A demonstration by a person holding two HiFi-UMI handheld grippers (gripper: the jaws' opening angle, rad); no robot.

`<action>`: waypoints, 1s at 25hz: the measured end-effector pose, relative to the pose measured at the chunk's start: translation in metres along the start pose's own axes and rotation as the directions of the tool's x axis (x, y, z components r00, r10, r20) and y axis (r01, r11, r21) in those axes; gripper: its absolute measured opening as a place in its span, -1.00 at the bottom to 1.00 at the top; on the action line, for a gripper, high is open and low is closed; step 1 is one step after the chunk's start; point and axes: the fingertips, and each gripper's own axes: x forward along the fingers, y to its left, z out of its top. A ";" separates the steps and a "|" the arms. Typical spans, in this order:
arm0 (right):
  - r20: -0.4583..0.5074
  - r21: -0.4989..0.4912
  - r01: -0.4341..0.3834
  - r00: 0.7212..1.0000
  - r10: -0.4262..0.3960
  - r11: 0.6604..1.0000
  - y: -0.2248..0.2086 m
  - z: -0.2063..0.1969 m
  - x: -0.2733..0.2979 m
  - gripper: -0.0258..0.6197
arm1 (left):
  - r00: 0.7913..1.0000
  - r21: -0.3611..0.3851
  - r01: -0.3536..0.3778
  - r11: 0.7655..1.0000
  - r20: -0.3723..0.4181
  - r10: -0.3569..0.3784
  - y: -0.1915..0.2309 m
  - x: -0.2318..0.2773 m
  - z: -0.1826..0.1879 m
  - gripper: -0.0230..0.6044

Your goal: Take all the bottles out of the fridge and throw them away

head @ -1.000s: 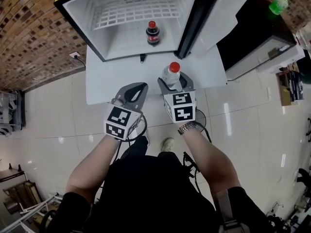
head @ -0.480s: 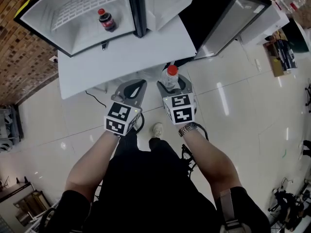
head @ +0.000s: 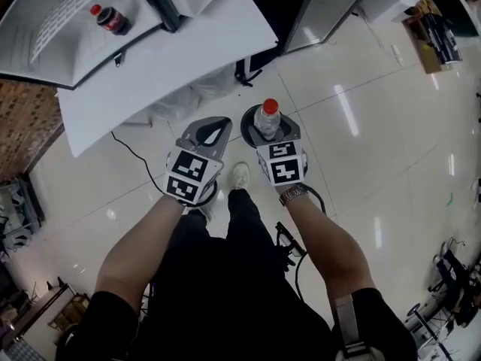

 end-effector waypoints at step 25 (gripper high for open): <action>-0.406 0.178 0.012 0.912 0.062 0.984 -0.050 -0.247 0.178 -0.01 | 0.934 -0.011 0.233 0.972 -0.277 -0.227 -0.022 0.141 -0.155 -0.91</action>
